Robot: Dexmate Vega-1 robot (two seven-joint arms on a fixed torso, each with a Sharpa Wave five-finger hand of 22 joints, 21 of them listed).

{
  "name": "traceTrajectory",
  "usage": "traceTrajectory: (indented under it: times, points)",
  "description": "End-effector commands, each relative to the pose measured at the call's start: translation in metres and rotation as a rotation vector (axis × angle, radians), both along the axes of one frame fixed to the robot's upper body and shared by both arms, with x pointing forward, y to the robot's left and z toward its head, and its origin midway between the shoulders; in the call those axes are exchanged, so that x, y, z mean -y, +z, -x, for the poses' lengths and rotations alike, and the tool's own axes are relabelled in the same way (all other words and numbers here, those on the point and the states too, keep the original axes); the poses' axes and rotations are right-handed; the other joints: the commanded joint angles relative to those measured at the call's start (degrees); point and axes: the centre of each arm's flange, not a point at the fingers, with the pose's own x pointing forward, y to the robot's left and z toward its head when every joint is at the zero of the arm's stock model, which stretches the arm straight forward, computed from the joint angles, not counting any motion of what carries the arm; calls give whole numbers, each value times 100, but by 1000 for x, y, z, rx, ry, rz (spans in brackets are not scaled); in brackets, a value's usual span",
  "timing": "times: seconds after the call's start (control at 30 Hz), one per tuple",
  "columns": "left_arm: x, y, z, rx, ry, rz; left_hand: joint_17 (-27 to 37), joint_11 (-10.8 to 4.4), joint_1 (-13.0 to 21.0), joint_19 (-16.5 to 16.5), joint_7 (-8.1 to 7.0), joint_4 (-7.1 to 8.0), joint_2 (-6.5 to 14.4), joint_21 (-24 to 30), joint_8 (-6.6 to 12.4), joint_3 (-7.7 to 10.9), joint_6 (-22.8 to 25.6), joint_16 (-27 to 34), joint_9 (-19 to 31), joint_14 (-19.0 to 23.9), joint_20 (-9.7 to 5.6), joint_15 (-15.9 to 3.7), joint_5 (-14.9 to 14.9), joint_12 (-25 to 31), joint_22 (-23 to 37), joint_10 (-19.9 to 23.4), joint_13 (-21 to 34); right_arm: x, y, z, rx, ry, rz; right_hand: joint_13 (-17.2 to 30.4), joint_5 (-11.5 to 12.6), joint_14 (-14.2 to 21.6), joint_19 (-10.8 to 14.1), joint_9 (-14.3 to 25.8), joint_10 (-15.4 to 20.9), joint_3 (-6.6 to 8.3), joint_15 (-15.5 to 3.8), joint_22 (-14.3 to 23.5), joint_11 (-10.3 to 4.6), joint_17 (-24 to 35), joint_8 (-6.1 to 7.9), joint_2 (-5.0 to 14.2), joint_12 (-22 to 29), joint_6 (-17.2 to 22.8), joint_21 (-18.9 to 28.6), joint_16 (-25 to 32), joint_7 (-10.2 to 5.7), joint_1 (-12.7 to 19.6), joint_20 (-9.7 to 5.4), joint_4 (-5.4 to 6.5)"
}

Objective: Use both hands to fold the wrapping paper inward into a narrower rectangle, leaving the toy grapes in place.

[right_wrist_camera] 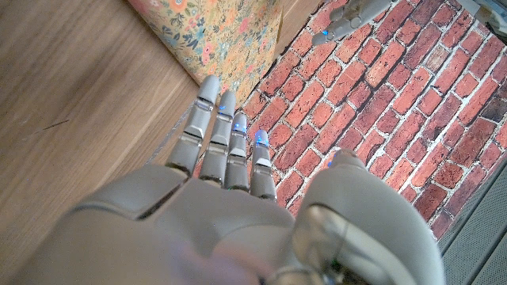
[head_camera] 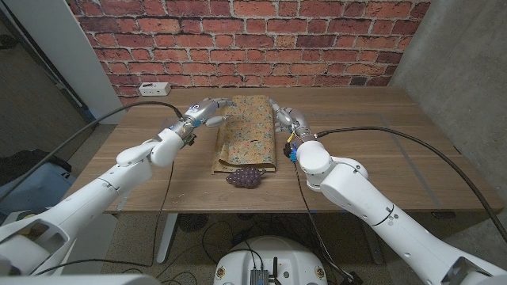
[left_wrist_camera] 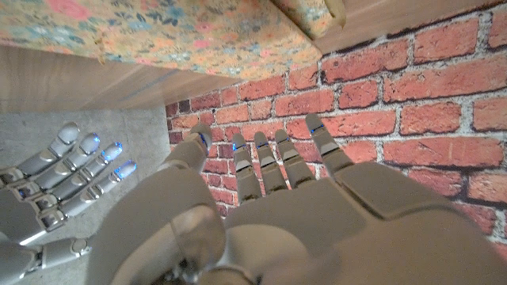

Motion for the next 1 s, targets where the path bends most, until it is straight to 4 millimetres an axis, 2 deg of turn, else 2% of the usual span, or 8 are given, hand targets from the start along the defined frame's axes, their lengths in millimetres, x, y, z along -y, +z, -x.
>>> traceTrajectory:
  times: [0.03, 0.3, 0.4, 0.57, 0.67, 0.83, 0.9, 1.0]
  points:
    - [16, -15, -11, -155, 67, -168, 5, -29, 3, -41, -90, -9, 60, -60, -42, -66, -39, -21, -10, -70, -125, -303, -42, -48, 5, -47, -55, 2, 2, 4, 29, -9, 1, 11, -7, -76, -90, 16, -50, 48, 8, -3, -26, -28, -5, -26, -45, 14, -54, -74, -39, -16, 0, 1]
    - [24, -22, -14, -175, 97, -220, -5, -42, 5, -115, -196, -9, 71, -144, -73, -138, -69, -33, -24, -164, -234, -329, -41, -97, 4, -84, -138, 2, 1, 7, 43, -9, 2, 7, -9, -179, -174, 15, -111, 67, 29, -3, -32, -80, -5, -34, -83, -3, -125, -176, -58, -30, -2, -19]
    - [26, -25, -16, -192, 114, -245, 0, -29, 22, -143, -193, 18, 172, -177, -62, -133, -20, -25, -27, -188, -250, -319, -30, -112, 5, -92, -170, 3, 0, 8, 50, -12, 0, 7, -9, -206, -193, 15, -119, 73, 22, -3, -35, -89, -4, -33, -89, -5, -142, -198, -61, -32, -2, -25]
    - [29, -29, -16, -217, 146, -289, -8, -16, 38, -153, -180, 20, 226, -212, -28, -147, 103, -22, -32, -207, -255, -319, -30, -118, 5, -77, -213, 3, 0, 10, 57, -17, 7, 6, -8, -251, -215, 14, -123, 84, 22, -2, -36, -101, -2, -39, -96, -4, -165, -230, -68, -22, -3, -45]
    - [30, -31, -14, -229, 164, -310, -19, -85, 40, -72, -241, -23, 143, -226, 1, -212, 263, -11, -43, -182, -314, -400, -45, -99, 1, 15, -267, 3, 0, 10, 55, -19, 4, 5, -7, -273, -234, 14, -138, 90, 24, -2, -45, -107, -2, -37, -105, -7, -181, -247, -67, -22, -2, -52]
    - [32, -34, -9, -249, 214, -354, -22, -93, 3, 57, -161, -65, -74, -254, -35, -366, 307, 4, -56, -115, -265, -389, -60, -114, 0, 46, -340, 2, -1, 8, 49, -19, 16, 4, -4, -367, -283, 14, -190, 111, 14, -1, -68, -117, -11, -29, -134, -40, -222, -297, -87, -11, -2, -78]
    - [33, -35, -9, -269, 238, -373, -22, -86, -29, 122, -80, -59, -158, -273, -14, -446, 420, 18, -55, -53, -246, -403, -56, -85, 2, 158, -368, 1, -1, 6, 48, -24, 21, 3, 0, -405, -324, 14, -208, 124, 8, -1, -79, -121, -16, -27, -146, -60, -250, -318, -100, 3, -1, -98]
    - [32, -39, -10, -305, 259, -385, -19, -73, -34, 287, 65, -34, -162, -277, 11, -503, 597, 49, -50, 110, -197, -381, -37, -43, 6, 333, -399, 0, -2, 1, 58, -19, 53, 1, 40, -552, -526, 14, -259, 268, -34, -3, -113, -145, -8, 70, -184, -70, -381, -394, -117, 179, -11, -234]
